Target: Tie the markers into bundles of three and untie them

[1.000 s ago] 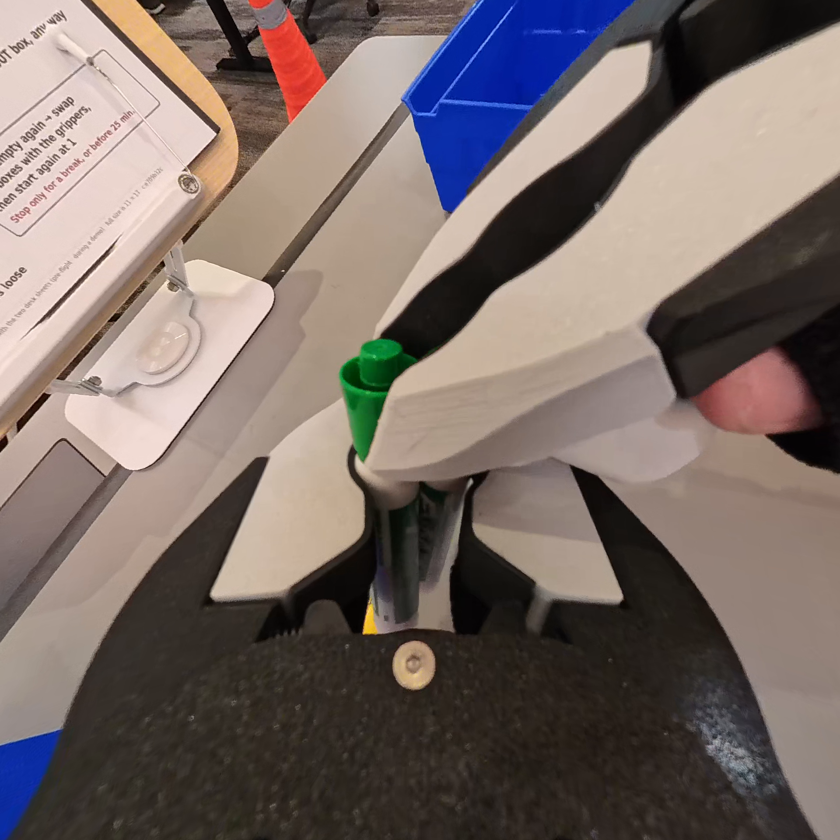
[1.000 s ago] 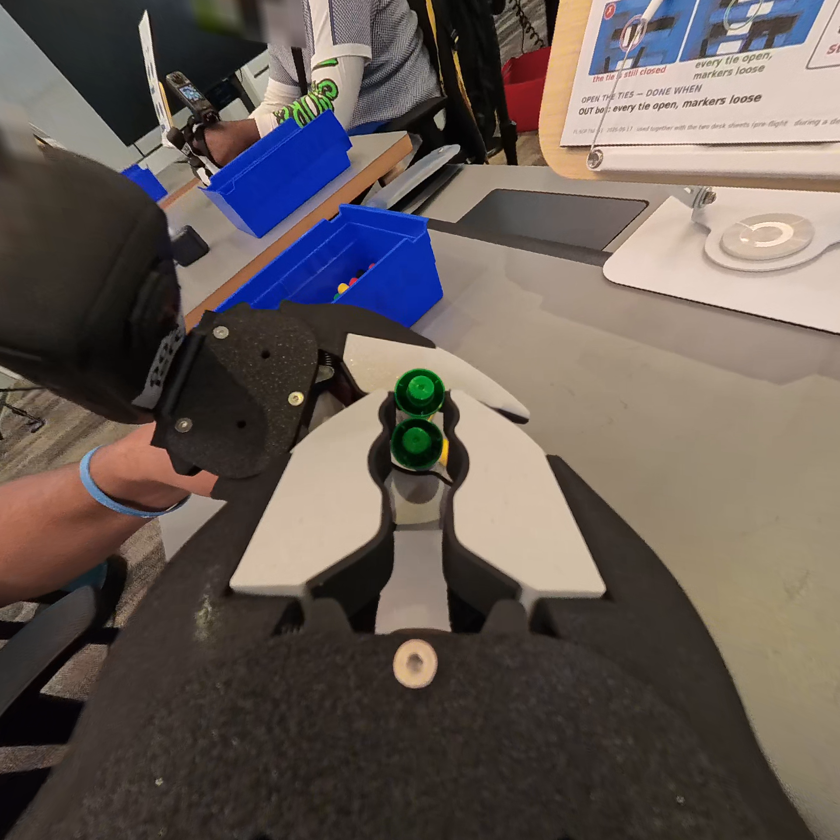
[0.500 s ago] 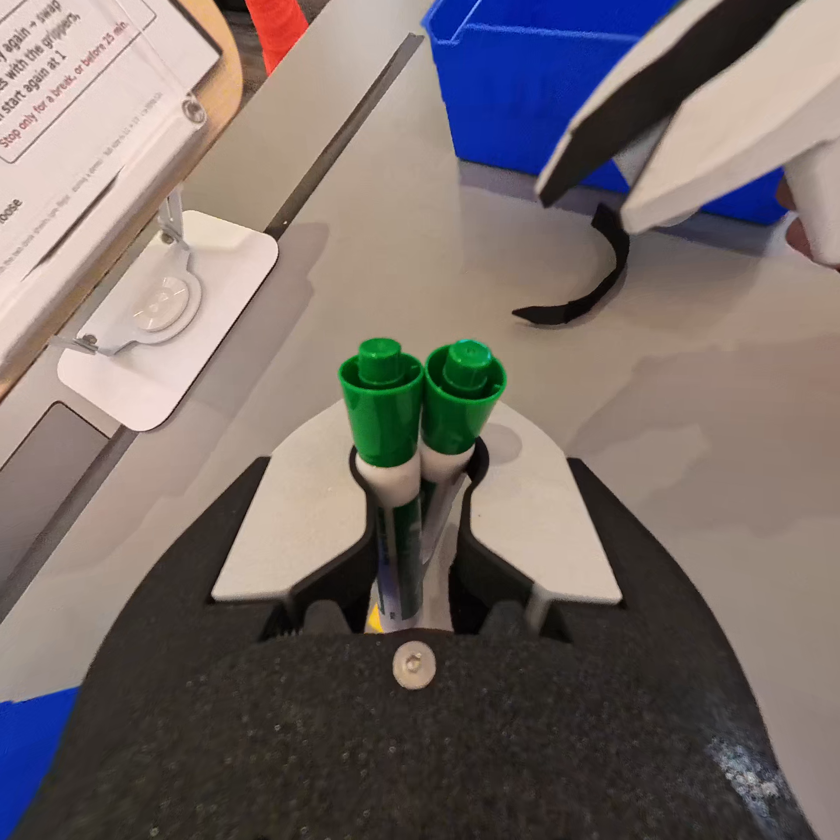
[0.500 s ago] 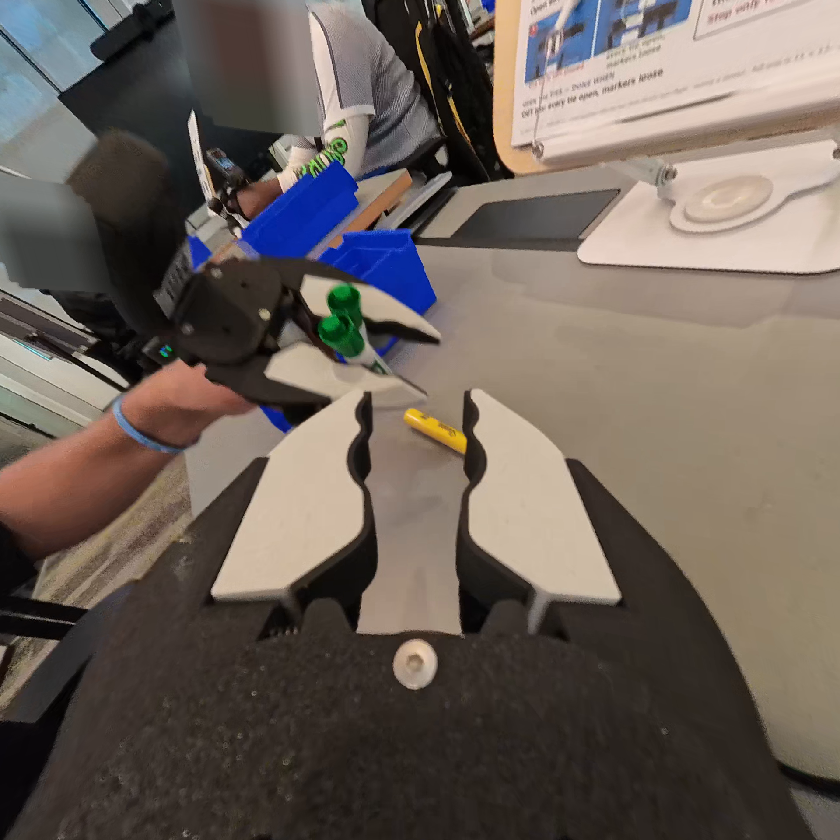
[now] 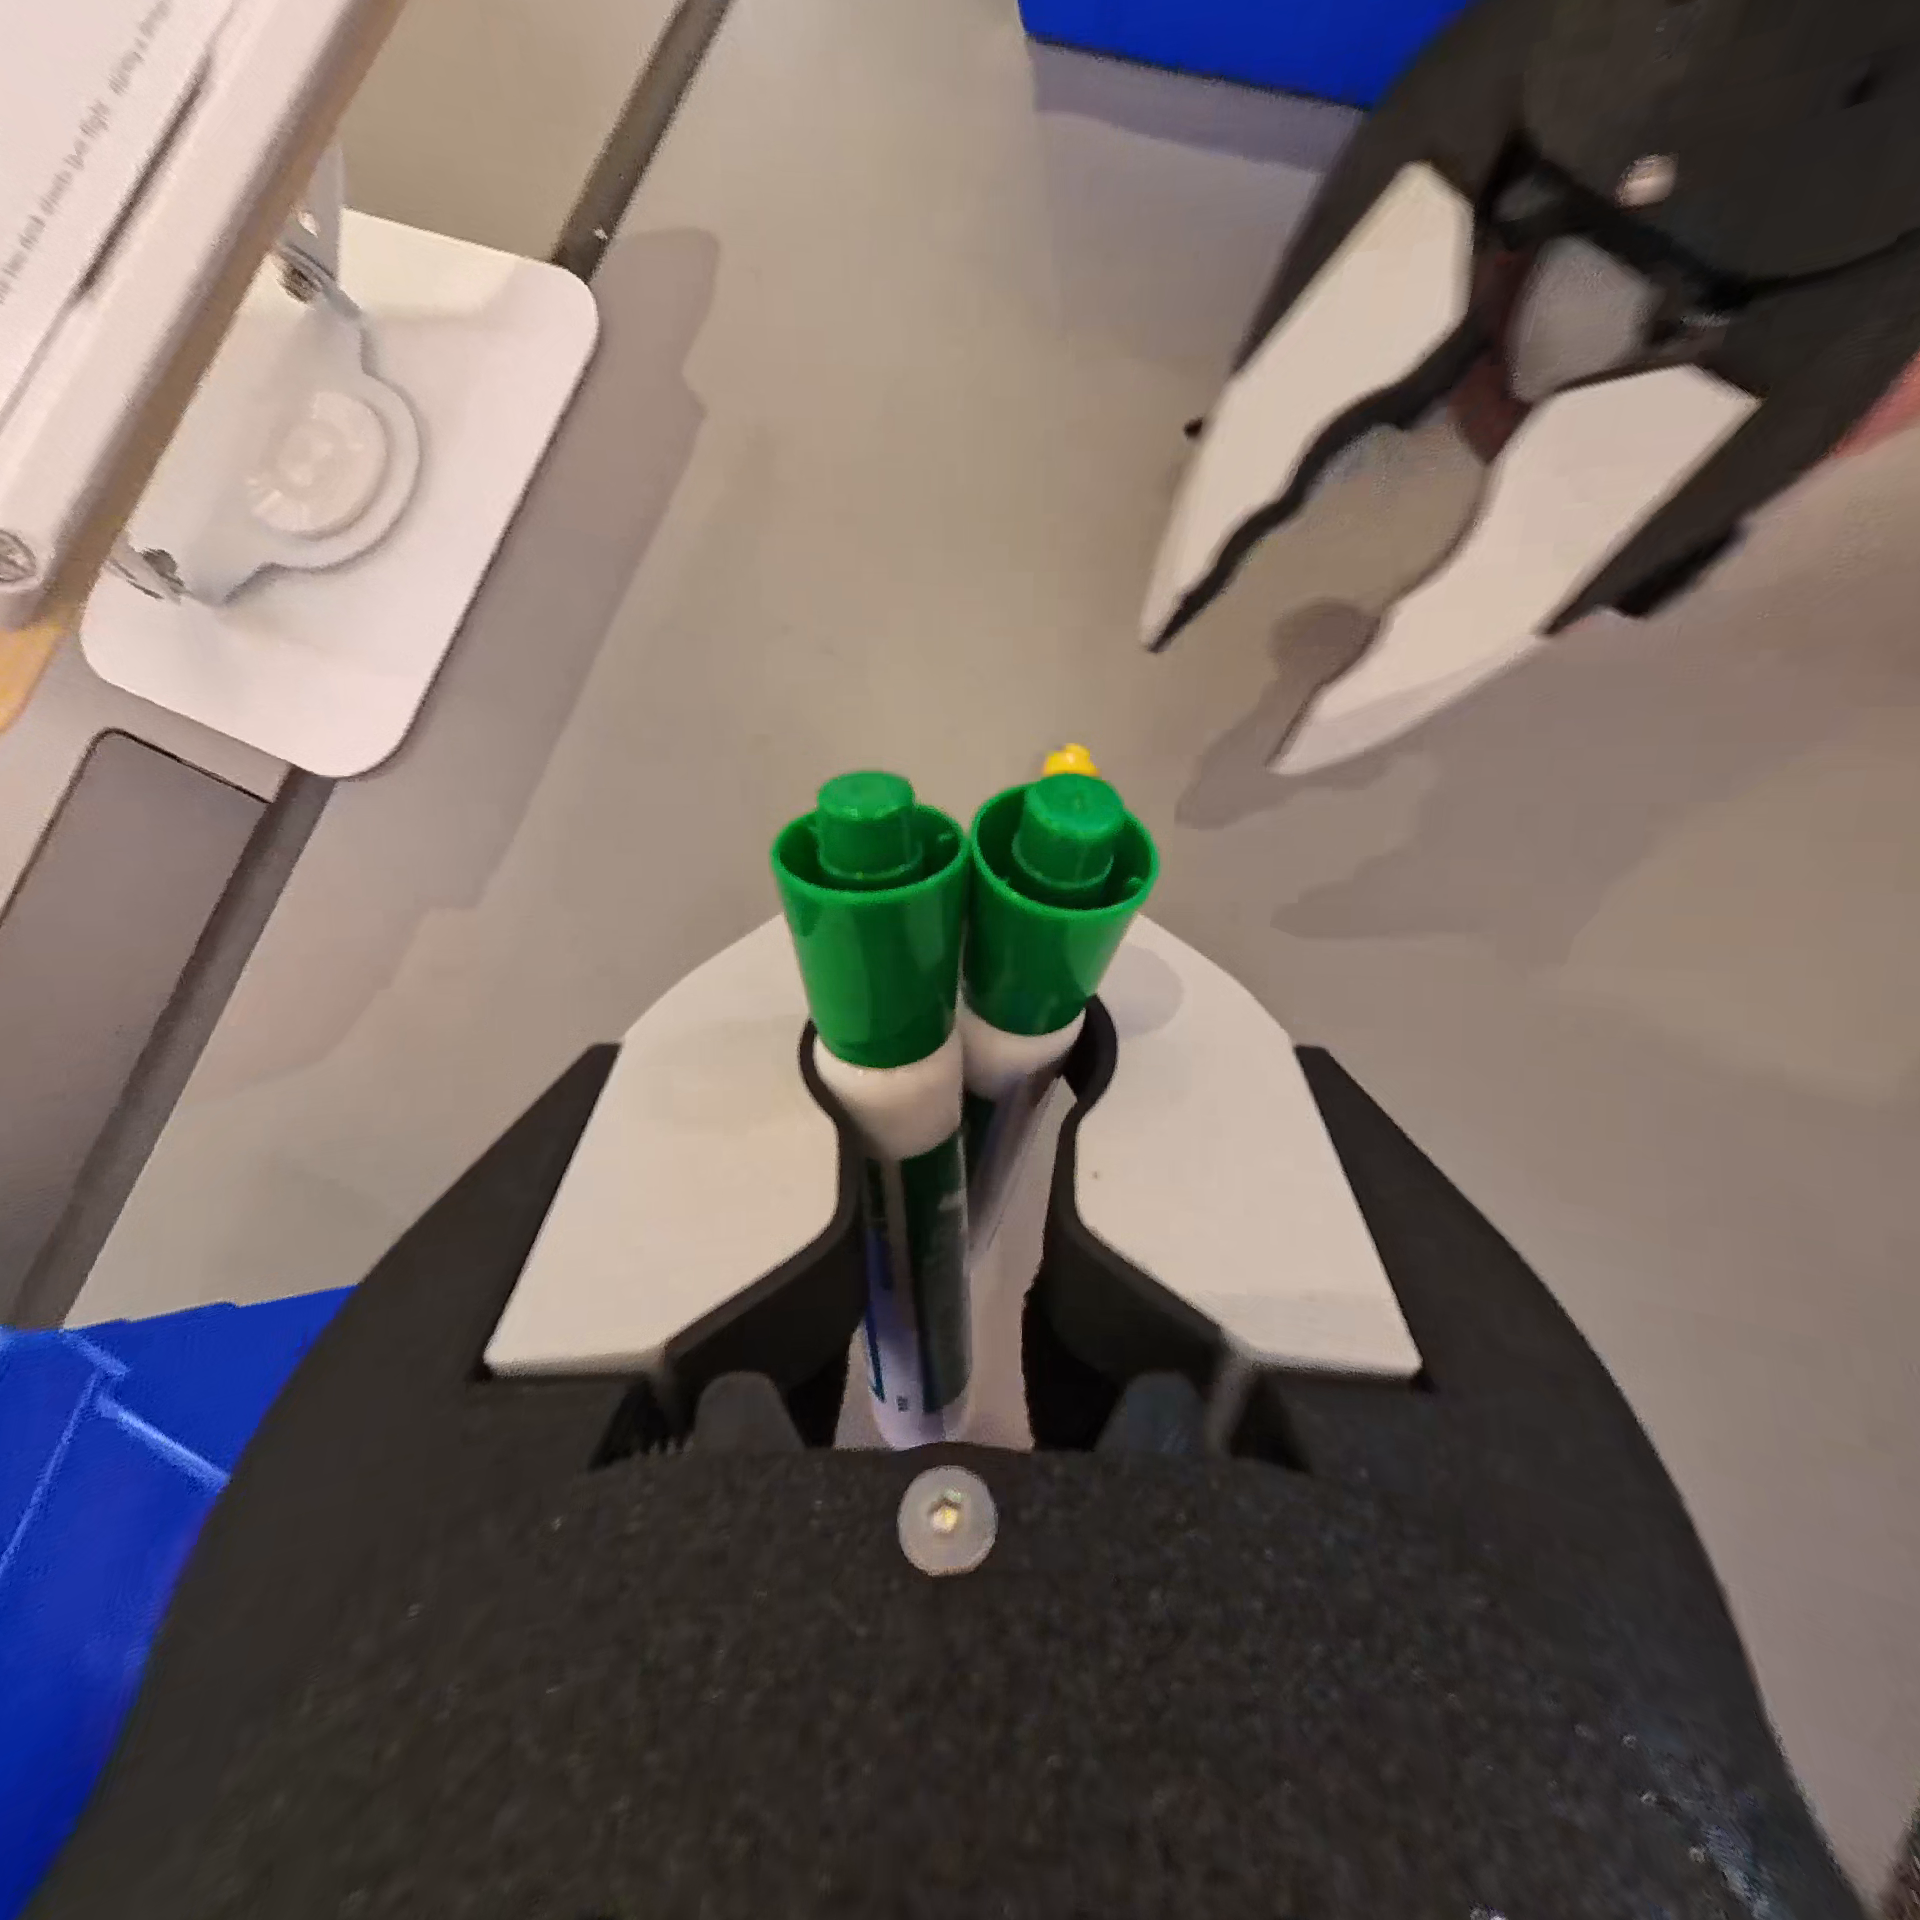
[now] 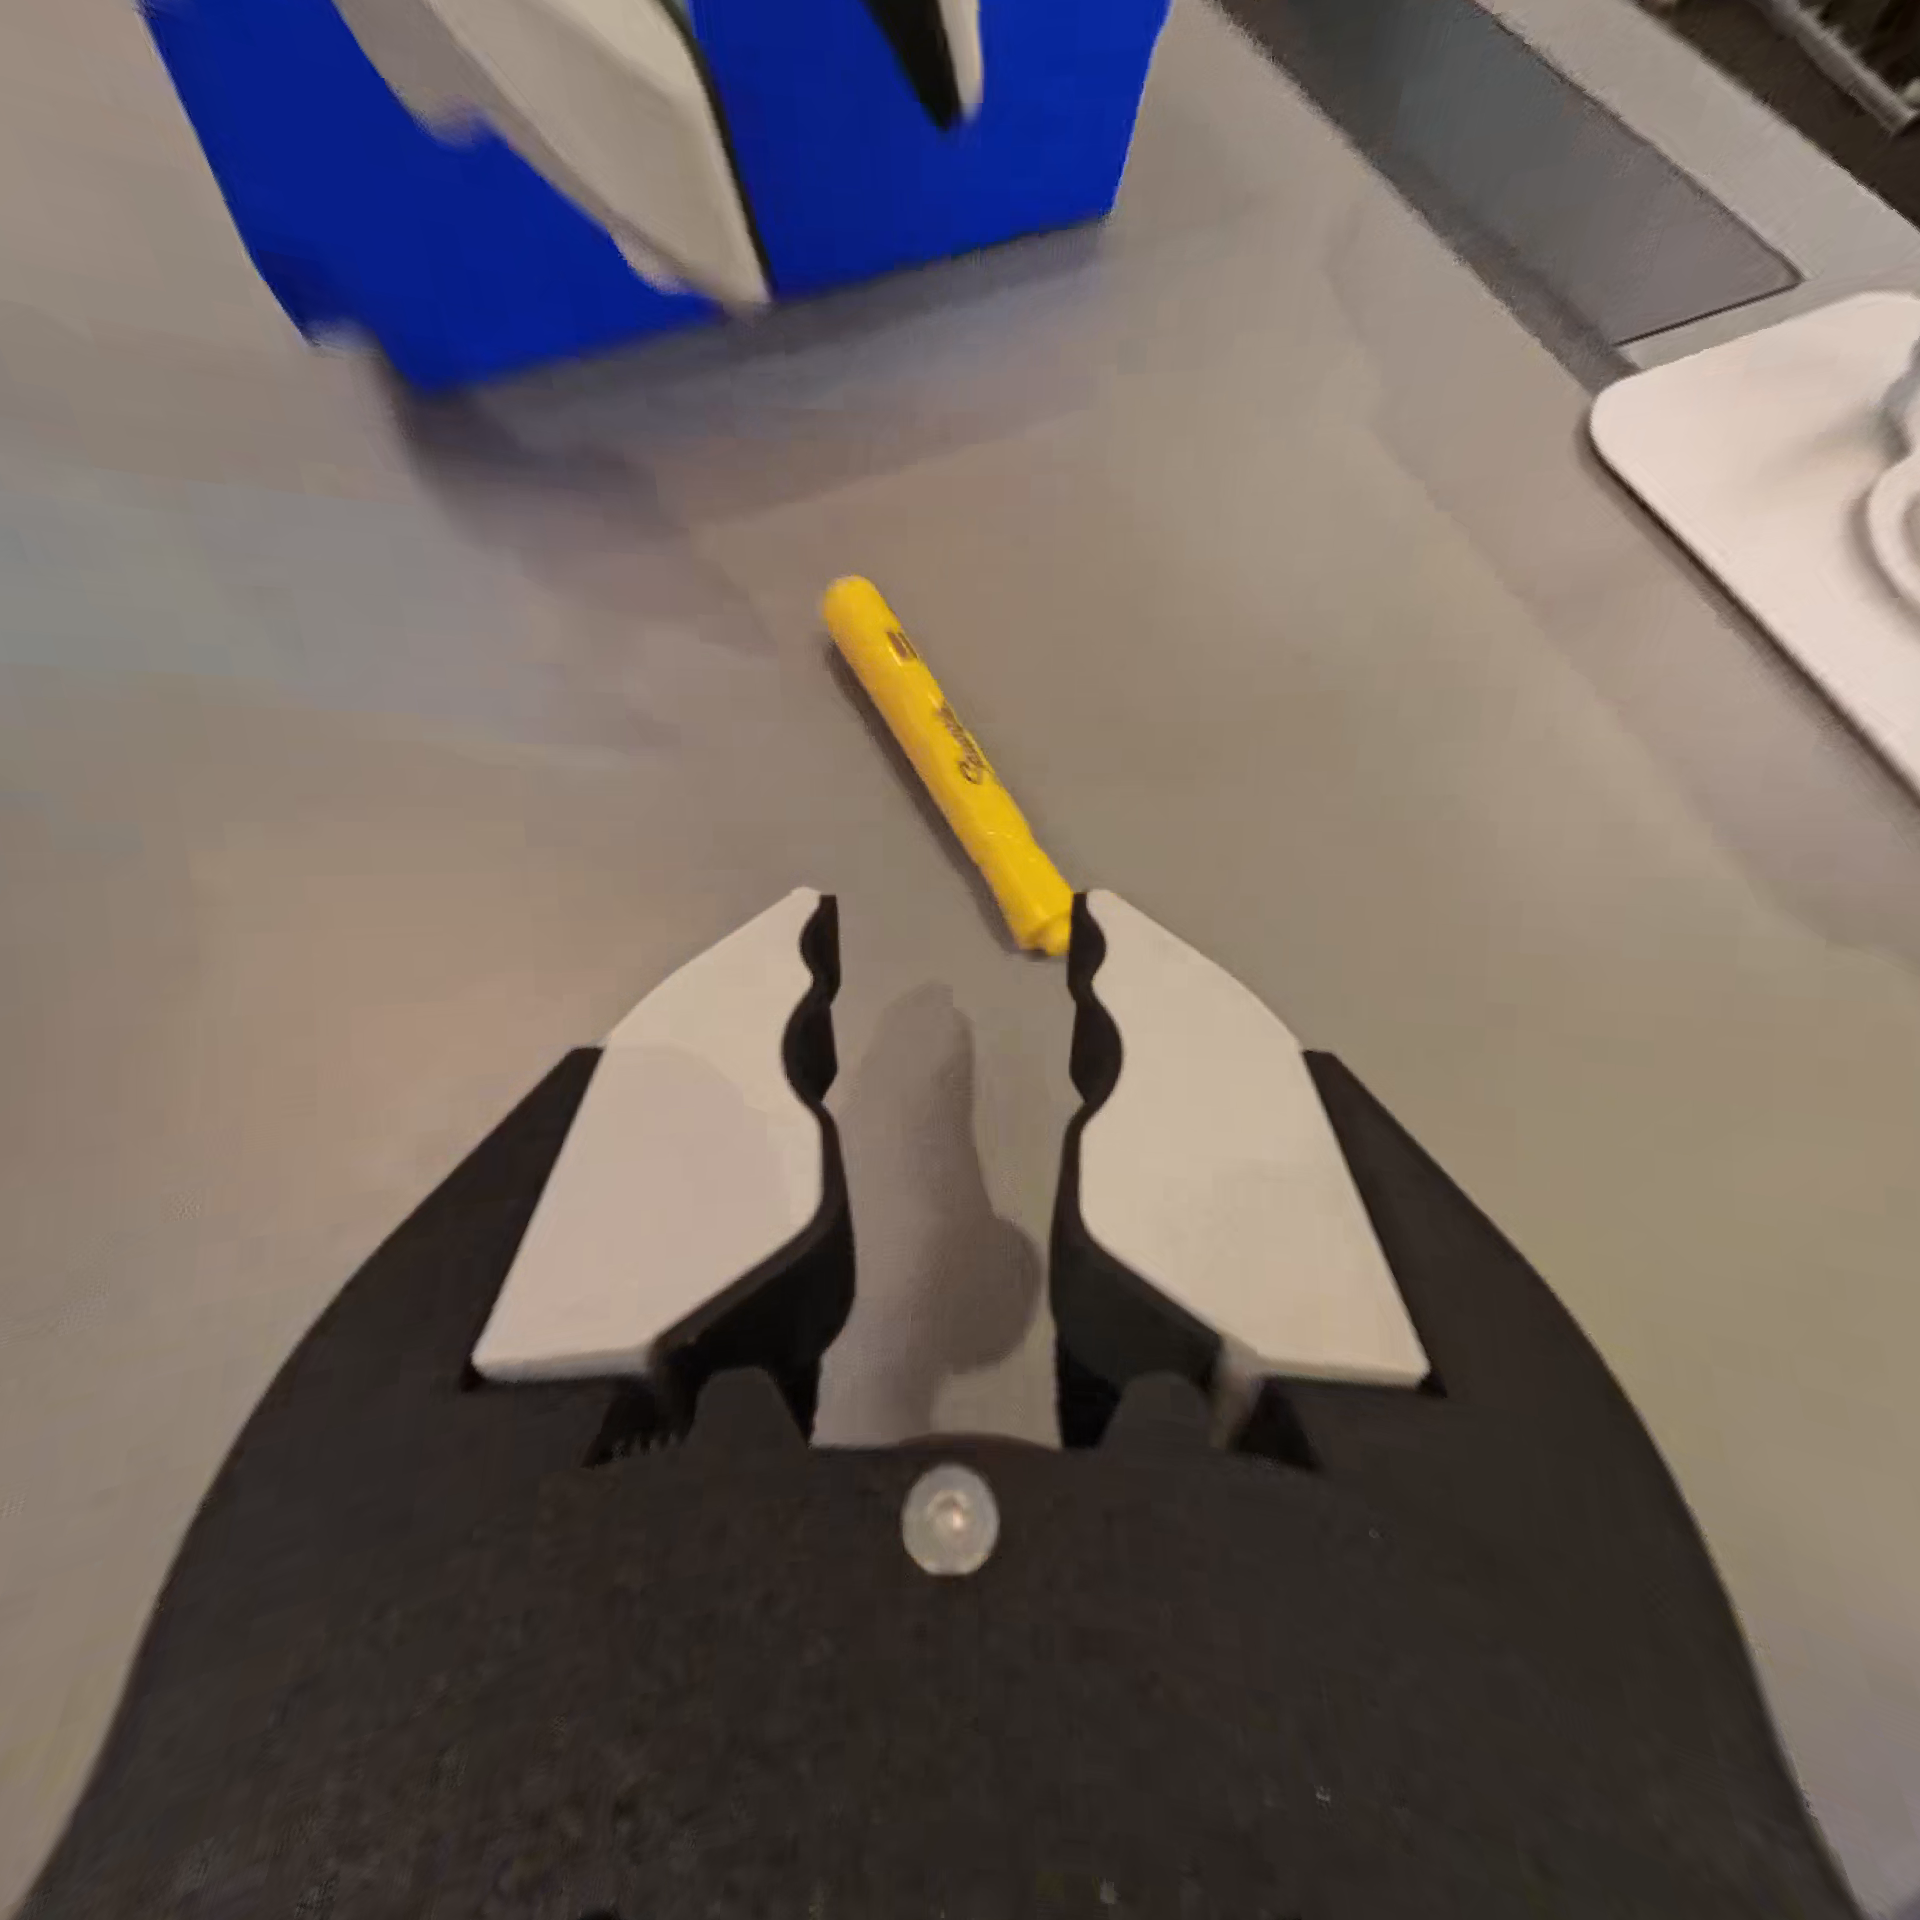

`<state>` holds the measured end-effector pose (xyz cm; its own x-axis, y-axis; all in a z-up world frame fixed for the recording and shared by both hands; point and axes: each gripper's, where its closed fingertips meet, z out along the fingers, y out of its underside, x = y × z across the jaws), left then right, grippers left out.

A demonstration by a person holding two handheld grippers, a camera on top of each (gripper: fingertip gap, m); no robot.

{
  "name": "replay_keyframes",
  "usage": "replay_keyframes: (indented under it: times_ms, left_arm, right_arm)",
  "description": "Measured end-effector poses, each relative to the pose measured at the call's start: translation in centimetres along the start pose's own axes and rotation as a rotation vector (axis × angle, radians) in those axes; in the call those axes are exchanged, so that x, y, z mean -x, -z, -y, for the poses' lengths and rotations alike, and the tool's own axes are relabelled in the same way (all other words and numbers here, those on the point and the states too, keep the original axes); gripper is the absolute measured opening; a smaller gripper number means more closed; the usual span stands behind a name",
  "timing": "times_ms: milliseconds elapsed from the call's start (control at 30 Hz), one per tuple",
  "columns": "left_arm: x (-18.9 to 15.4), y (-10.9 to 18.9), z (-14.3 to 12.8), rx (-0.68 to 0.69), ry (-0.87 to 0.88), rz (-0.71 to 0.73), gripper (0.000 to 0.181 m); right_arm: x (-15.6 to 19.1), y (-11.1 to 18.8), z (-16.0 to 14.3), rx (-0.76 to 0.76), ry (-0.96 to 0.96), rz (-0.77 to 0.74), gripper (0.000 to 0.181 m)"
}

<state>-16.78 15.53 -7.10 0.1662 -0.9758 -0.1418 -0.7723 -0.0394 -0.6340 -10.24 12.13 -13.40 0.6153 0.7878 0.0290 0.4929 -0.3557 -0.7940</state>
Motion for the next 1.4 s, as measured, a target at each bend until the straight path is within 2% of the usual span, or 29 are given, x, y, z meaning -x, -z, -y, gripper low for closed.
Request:
replay_keyframes:
  times_ms: [67, 133, 300, 633, 733, 833, 1033, 1300, 1333, 1400]
  left_arm:
    - [-0.7, 0.5, -0.9, 0.039, -0.027, -0.036, 0.037]
    - [-1.3, 0.9, -1.8, 0.087, -0.068, -0.061, 0.037]
    - [-2.7, 1.5, -3.7, 0.173, -0.131, -0.151, 0.037]
    - [-2.9, 0.0, -5.6, 0.291, -0.183, -0.271, 0.037]
    - [-2.8, -0.9, -5.6, 0.322, -0.209, -0.296, 0.037]
    - [-2.7, -1.6, -5.5, 0.343, -0.231, -0.311, 0.037]
    - [-1.8, -3.0, -6.5, 0.438, -0.253, -0.344, 0.037]
    - [-0.6, -5.1, -7.0, 0.578, -0.307, -0.366, 0.036]
    - [-0.8, -5.3, -6.8, 0.581, -0.313, -0.374, 0.016]
    - [-1.2, -5.9, -6.1, 0.573, -0.314, -0.39, 0.013]
  right_arm:
    - [-1.1, -1.5, -0.9, 0.119, 0.126, -0.004, 0.047]
    - [-1.1, -2.5, -1.0, 0.148, 0.202, 0.068, 0.044]
    - [-1.6, -4.0, -1.5, 0.233, 0.221, 0.184, 0.04]
    - [-2.0, -5.3, -3.0, 0.248, 0.188, 0.254, 0.04]
    - [-1.8, -5.5, -3.3, 0.269, 0.206, 0.258, 0.02]
    - [-1.8, -5.3, -3.4, 0.281, 0.239, 0.224, 0.019]
    - [-2.3, -2.5, -2.9, 0.246, 0.211, 0.157, 0.018]
    - [-3.4, 4.2, -1.6, 0.112, 0.172, 0.032, 0.018]
    - [-3.3, 5.0, -1.5, 0.107, 0.181, 0.016, 0.018]
    - [-3.1, 6.2, -1.1, 0.097, 0.193, -0.013, 0.018]
